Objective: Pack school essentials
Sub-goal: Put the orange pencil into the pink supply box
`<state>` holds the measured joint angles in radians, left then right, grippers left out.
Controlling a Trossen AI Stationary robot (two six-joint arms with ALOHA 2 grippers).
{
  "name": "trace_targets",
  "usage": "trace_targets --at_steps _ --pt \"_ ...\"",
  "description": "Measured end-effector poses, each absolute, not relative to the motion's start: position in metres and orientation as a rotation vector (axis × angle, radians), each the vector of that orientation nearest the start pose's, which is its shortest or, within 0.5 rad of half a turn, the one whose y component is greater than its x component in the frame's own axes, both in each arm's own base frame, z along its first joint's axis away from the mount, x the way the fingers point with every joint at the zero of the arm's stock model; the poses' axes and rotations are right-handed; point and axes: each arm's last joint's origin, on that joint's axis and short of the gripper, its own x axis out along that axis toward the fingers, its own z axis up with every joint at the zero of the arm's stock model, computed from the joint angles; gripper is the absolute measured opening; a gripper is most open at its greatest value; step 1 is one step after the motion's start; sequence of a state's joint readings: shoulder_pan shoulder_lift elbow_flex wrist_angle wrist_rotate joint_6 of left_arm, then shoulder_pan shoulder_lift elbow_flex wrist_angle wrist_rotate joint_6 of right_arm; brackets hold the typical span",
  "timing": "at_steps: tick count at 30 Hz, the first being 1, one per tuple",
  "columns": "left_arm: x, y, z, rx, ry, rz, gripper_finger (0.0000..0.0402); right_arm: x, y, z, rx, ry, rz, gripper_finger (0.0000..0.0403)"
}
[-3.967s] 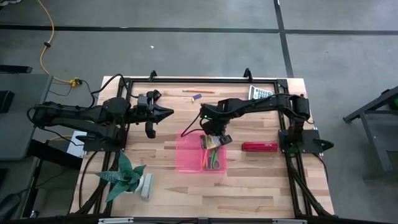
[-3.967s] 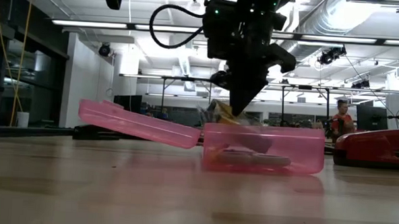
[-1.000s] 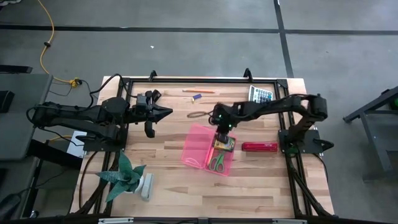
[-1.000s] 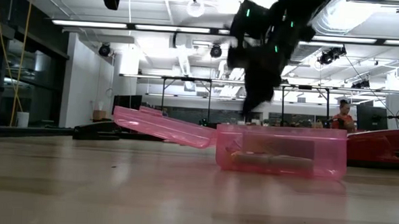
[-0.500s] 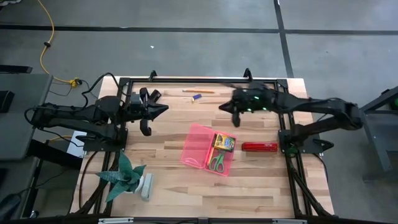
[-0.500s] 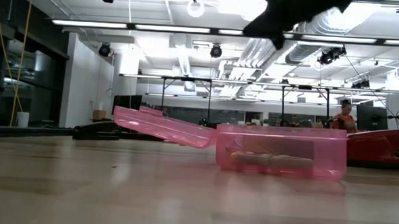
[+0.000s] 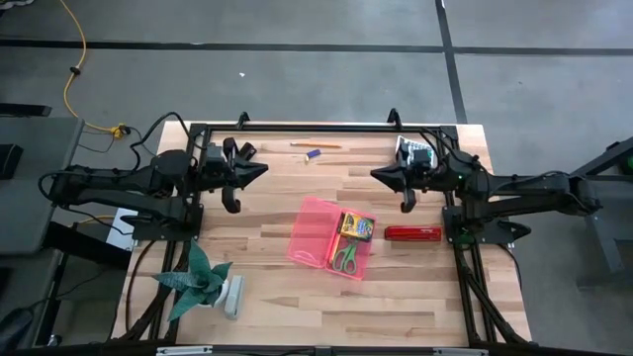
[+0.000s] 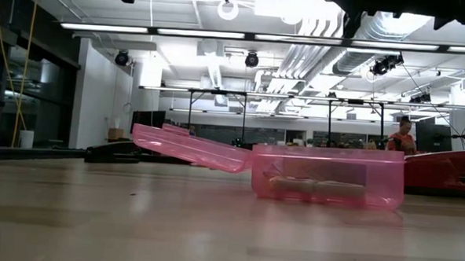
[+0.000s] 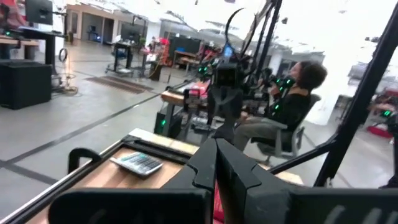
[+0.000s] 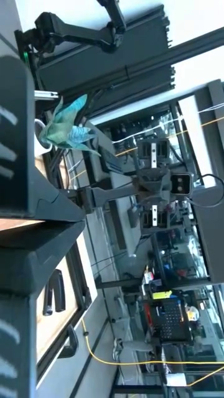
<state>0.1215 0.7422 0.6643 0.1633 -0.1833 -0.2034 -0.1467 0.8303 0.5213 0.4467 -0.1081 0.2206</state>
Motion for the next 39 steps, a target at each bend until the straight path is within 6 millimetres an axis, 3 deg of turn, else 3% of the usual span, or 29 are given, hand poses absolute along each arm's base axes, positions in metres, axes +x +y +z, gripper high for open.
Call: trace_targets --at_steps 17,21,24,30,39 --pt "0.168 0.026 0.333 -0.201 -0.133 0.29 0.0 0.188 -0.025 0.294 0.202 -0.14 -0.032 0.0" --pt "0.168 0.026 0.332 -0.185 -0.13 0.291 0.0 0.189 -0.027 0.293 0.221 -0.14 -0.106 0.0" --pt "0.168 0.026 0.332 -0.181 -0.128 0.287 0.0 0.202 -0.034 0.29 0.299 -0.071 -0.206 0.0" --pt "0.168 0.027 0.332 -0.172 -0.127 0.286 0.0 0.249 -0.078 0.287 0.362 0.247 -0.357 0.0" --pt "0.168 0.029 0.33 -0.186 -0.109 0.287 0.0 0.308 -0.176 0.272 0.344 0.618 -0.411 0.0013"
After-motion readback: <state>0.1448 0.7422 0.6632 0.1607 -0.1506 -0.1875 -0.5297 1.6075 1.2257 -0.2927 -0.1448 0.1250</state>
